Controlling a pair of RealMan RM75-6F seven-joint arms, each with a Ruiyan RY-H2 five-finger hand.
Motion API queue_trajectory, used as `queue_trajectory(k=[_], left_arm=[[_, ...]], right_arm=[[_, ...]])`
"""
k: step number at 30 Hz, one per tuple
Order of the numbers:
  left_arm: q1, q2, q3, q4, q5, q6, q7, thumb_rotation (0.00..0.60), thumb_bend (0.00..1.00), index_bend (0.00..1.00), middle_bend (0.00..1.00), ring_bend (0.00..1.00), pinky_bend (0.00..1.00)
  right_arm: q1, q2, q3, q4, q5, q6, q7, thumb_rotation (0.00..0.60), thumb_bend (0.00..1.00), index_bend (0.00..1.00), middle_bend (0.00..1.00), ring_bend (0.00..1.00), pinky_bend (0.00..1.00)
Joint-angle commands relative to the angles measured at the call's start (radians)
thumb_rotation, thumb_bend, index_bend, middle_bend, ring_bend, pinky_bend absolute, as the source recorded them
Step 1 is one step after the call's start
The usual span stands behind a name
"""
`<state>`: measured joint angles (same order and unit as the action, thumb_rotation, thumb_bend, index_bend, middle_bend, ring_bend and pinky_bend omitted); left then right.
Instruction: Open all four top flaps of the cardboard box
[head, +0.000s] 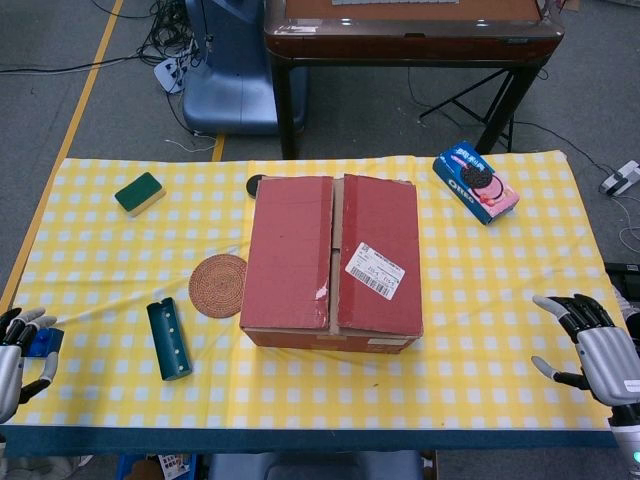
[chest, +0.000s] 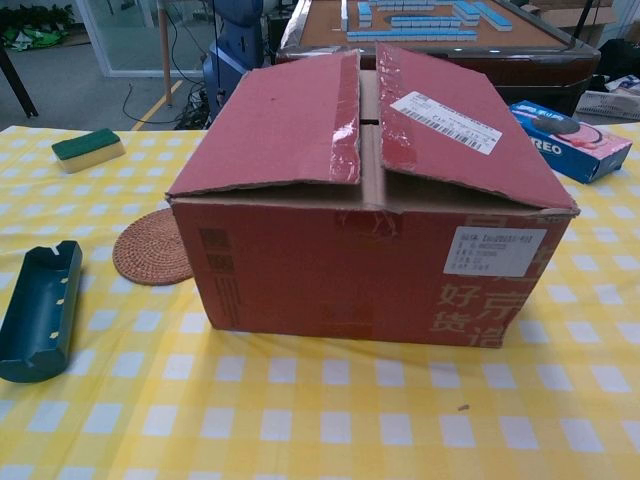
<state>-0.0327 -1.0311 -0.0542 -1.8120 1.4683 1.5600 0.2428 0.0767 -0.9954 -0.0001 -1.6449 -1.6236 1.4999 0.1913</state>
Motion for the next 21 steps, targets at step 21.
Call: queue_trajectory(k=[21], left_arm=[[0.003,-0.024,0.014,0.027,-0.001,-0.016,-0.019,0.6,0.43,0.35,0.22,0.13,0.0]], right_arm=[[0.009,0.014,-0.004,-0.006,-0.021,-0.004,0.006,0.6,0.14,0.18,0.22,0.17,0.12]])
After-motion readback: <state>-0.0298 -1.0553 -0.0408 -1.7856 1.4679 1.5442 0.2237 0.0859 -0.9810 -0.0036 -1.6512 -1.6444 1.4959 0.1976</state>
